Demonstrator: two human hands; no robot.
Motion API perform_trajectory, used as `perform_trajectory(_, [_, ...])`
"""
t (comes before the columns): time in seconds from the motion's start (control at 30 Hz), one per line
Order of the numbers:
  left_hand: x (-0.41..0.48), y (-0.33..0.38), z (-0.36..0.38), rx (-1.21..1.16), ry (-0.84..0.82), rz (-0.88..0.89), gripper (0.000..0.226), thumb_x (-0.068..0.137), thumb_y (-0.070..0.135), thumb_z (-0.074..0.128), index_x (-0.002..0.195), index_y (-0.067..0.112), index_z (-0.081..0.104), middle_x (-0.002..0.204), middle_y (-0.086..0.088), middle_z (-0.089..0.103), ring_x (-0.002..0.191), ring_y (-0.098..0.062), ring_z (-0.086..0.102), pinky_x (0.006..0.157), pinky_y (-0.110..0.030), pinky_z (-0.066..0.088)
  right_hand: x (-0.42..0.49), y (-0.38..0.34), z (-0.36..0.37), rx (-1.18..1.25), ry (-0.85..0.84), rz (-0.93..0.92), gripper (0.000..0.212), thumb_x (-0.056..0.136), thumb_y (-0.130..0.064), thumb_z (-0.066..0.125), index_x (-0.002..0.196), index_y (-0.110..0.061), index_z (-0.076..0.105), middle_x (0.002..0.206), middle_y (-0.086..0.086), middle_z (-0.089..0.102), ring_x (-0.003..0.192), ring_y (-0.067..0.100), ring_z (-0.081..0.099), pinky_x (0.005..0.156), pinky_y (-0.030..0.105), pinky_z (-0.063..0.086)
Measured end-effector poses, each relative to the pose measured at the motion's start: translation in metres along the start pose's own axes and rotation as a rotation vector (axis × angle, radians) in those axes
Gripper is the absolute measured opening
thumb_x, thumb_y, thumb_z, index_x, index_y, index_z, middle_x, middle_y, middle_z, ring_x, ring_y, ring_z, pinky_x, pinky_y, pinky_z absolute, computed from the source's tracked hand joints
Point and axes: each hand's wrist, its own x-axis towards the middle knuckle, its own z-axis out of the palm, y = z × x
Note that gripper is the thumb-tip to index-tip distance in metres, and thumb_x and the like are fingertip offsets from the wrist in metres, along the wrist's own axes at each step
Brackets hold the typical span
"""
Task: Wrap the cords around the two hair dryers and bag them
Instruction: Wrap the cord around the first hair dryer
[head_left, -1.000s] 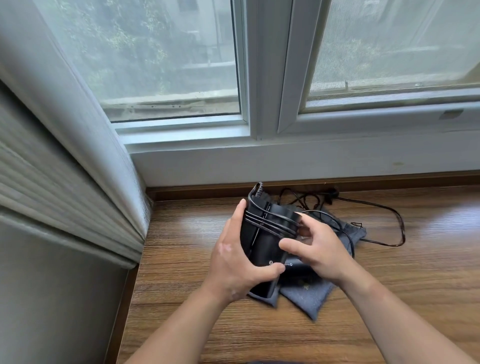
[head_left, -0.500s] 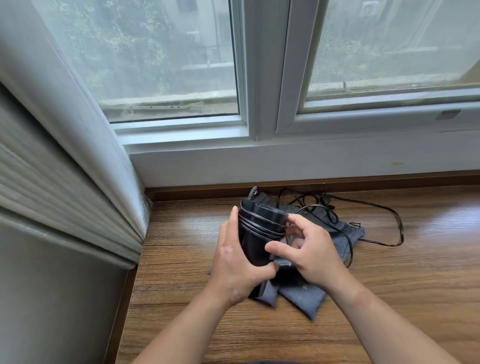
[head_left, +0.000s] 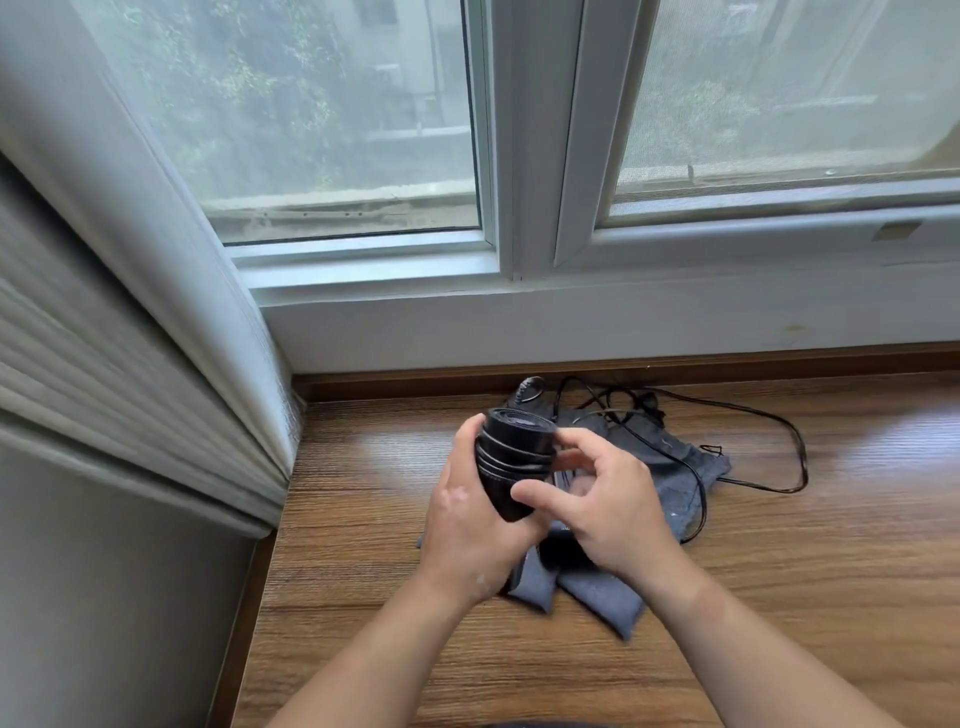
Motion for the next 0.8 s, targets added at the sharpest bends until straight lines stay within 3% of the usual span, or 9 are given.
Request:
perform_trajectory(0.07, [0.001, -0.003, -0.009, -0.077, -0.037, -0.048, 0.091, 0.062, 0.044, 0.088, 0.141, 0.042, 0.042, 0.112, 0.019, 0.073, 0.106, 0.004, 0.068, 0.089, -0.019, 0.053, 0.007, 0.006, -0.011, 0.073, -0.125, -0.005, 0.049, 0.073, -0.029, 0.091, 0.116, -0.042, 0.070, 0.091, -0.014, 0.076, 0.049, 0.005, 0.046, 0.054, 0.021, 0.044])
perform_trajectory(0.17, [0.003, -0.004, -0.017, -0.148, -0.111, -0.061, 0.081, 0.063, 0.026, 0.090, 0.134, 0.038, 0.052, 0.110, 0.014, 0.075, 0.102, -0.002, 0.070, 0.089, -0.026, 0.056, 0.014, 0.016, -0.022, 0.164, -0.208, -0.003, 0.045, 0.071, -0.029, 0.086, 0.108, -0.049, 0.070, 0.087, -0.010, 0.074, 0.053, 0.010, 0.043, 0.055, 0.024, 0.043])
perform_trajectory(0.23, [0.002, -0.003, -0.018, -0.181, -0.130, -0.051, 0.075, 0.062, 0.023, 0.088, 0.128, 0.036, 0.056, 0.110, 0.010, 0.076, 0.102, -0.007, 0.072, 0.090, -0.031, 0.058, 0.015, 0.020, -0.020, 0.228, -0.194, 0.037, 0.045, 0.064, -0.039, 0.088, 0.104, -0.040, 0.068, 0.083, -0.011, 0.067, 0.054, 0.013, 0.043, 0.054, 0.025, 0.041])
perform_trajectory(0.3, [0.003, -0.003, -0.019, -0.232, -0.142, -0.045, 0.071, 0.062, 0.023, 0.088, 0.125, 0.035, 0.058, 0.112, 0.005, 0.077, 0.105, -0.014, 0.073, 0.093, -0.040, 0.059, 0.017, 0.024, -0.015, 0.228, -0.148, 0.064, 0.058, 0.059, -0.058, 0.089, 0.102, -0.032, 0.060, 0.088, -0.015, 0.061, 0.054, 0.015, 0.045, 0.054, 0.028, 0.039])
perform_trajectory(0.4, [0.006, -0.003, -0.023, -0.265, -0.190, -0.029, 0.073, 0.062, 0.023, 0.087, 0.129, 0.032, 0.058, 0.116, -0.001, 0.076, 0.109, -0.021, 0.072, 0.096, -0.049, 0.059, 0.013, 0.020, -0.012, 0.156, -0.231, 0.028, 0.075, 0.064, -0.083, 0.070, 0.114, -0.028, 0.059, 0.093, -0.020, 0.069, 0.057, -0.005, 0.058, 0.060, 0.011, 0.043])
perform_trajectory(0.5, [0.009, -0.002, -0.029, -0.268, -0.239, -0.029, 0.073, 0.061, 0.027, 0.087, 0.128, 0.033, 0.059, 0.118, 0.001, 0.076, 0.110, -0.019, 0.072, 0.096, -0.042, 0.059, 0.008, 0.012, -0.014, 0.187, -0.308, -0.033, 0.060, 0.076, -0.066, 0.066, 0.110, -0.017, 0.065, 0.070, -0.030, 0.068, 0.060, -0.012, 0.063, 0.057, 0.004, 0.044])
perform_trajectory(0.6, [0.006, 0.006, -0.026, -0.200, -0.193, -0.037, 0.072, 0.061, 0.037, 0.081, 0.128, 0.040, 0.056, 0.110, 0.014, 0.076, 0.103, -0.003, 0.071, 0.087, -0.023, 0.055, 0.007, 0.013, -0.010, 0.239, -0.151, 0.010, 0.059, 0.073, -0.064, 0.075, 0.105, -0.014, 0.068, 0.084, -0.014, 0.079, 0.076, 0.000, 0.074, 0.067, 0.013, 0.053])
perform_trajectory(0.67, [0.004, 0.011, -0.017, -0.109, -0.107, -0.044, 0.087, 0.066, 0.041, 0.078, 0.144, 0.041, 0.042, 0.113, 0.016, 0.073, 0.106, -0.001, 0.068, 0.089, -0.021, 0.053, 0.005, 0.013, -0.004, 0.185, -0.027, 0.072, 0.056, 0.067, -0.062, 0.078, 0.099, -0.017, 0.069, 0.085, -0.006, 0.080, 0.081, 0.009, 0.077, 0.068, 0.022, 0.057])
perform_trajectory(0.8, [0.003, 0.015, -0.006, 0.046, 0.008, -0.056, 0.121, 0.066, 0.048, 0.086, 0.161, 0.034, 0.012, 0.138, 0.014, 0.052, 0.123, -0.006, 0.054, 0.099, -0.019, 0.044, 0.005, 0.007, -0.001, -0.027, 0.154, 0.075, 0.047, 0.060, -0.065, 0.076, 0.068, -0.023, 0.056, 0.048, -0.018, 0.060, 0.043, -0.001, 0.051, 0.046, 0.012, 0.038])
